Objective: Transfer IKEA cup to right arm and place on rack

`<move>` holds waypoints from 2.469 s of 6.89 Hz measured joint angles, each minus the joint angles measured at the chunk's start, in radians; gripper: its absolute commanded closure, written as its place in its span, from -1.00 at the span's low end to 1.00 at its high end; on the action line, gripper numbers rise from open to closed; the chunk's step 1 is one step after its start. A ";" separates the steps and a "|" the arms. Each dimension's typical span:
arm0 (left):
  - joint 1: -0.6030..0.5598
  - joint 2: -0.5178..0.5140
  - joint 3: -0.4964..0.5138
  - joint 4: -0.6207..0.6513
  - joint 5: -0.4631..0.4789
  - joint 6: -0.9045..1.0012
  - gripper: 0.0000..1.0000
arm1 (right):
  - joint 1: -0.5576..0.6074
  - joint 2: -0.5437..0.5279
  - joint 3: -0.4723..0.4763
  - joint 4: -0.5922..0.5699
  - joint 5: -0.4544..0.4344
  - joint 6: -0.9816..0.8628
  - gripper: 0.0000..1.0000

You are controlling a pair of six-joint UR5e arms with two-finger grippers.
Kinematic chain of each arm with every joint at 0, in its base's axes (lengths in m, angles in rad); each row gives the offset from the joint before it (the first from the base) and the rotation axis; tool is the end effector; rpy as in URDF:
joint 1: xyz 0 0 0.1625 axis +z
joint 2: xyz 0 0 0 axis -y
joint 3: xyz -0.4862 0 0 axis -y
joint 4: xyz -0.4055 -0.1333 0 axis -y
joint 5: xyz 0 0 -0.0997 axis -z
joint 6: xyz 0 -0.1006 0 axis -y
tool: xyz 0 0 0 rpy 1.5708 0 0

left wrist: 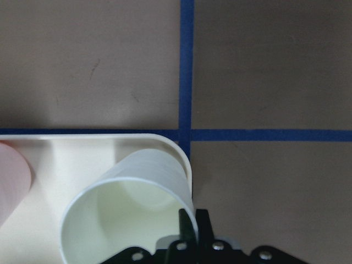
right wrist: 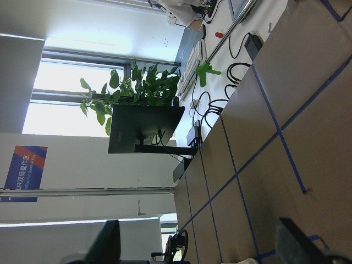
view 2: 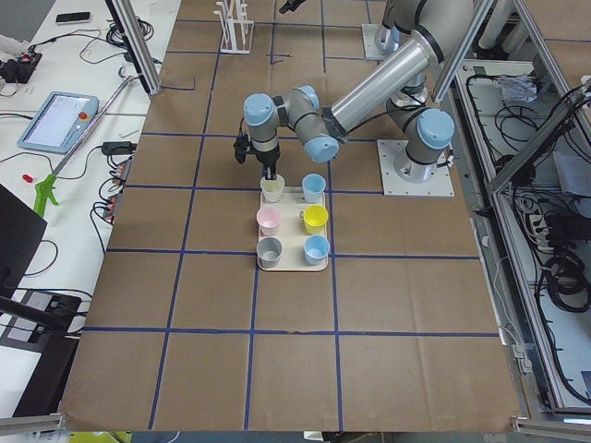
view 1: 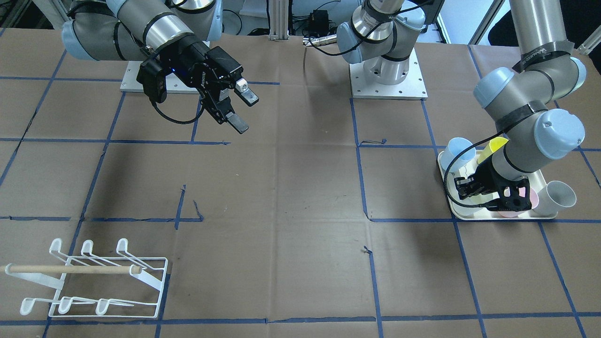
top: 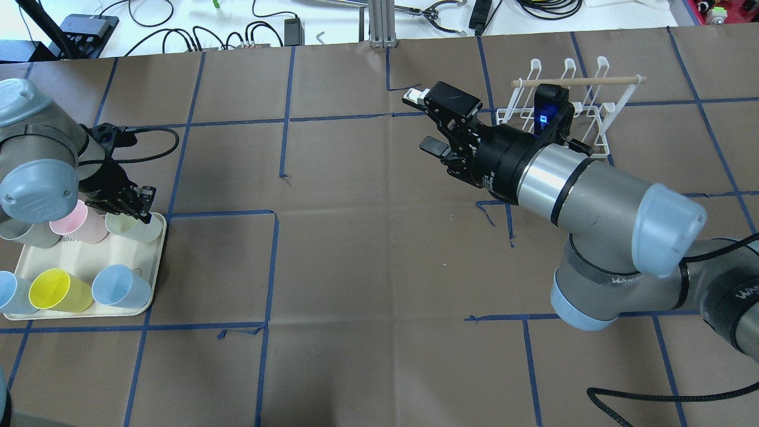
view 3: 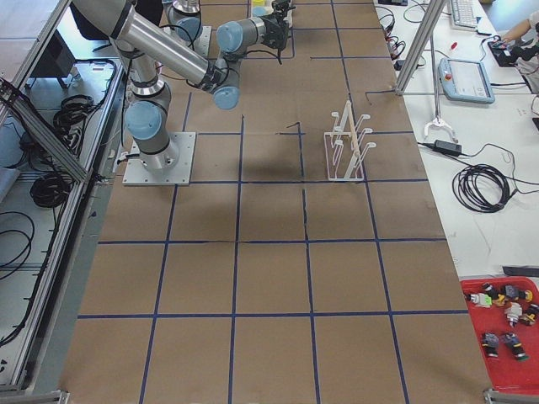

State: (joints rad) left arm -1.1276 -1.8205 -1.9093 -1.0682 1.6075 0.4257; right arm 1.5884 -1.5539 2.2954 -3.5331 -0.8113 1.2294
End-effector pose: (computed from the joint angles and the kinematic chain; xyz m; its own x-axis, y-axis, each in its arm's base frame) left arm 0.1180 -0.5508 0.2999 -0.9999 -0.0160 0.0020 -0.0158 0.9955 0.0930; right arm 0.2098 -0.4063 0.4434 -0.2446 0.1023 -0.9642 0.6705 0.7362 -0.0920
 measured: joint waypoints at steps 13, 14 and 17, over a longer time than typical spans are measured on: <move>-0.210 0.308 0.127 -0.178 -0.846 0.010 1.00 | 0.001 0.047 0.003 -0.136 -0.149 0.152 -1.00; -0.214 0.323 0.085 -0.084 -0.897 0.033 1.00 | 0.001 0.048 0.002 -0.128 -0.157 0.153 -1.00; -0.256 0.343 -0.170 0.439 -0.959 0.034 1.00 | 0.004 0.056 0.000 -0.072 -0.195 0.304 -0.99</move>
State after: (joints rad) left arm -1.3836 -1.4779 -2.0792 -0.6290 0.6481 0.4599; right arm 1.5929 -1.4977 2.2950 -3.6052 -1.0067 1.5331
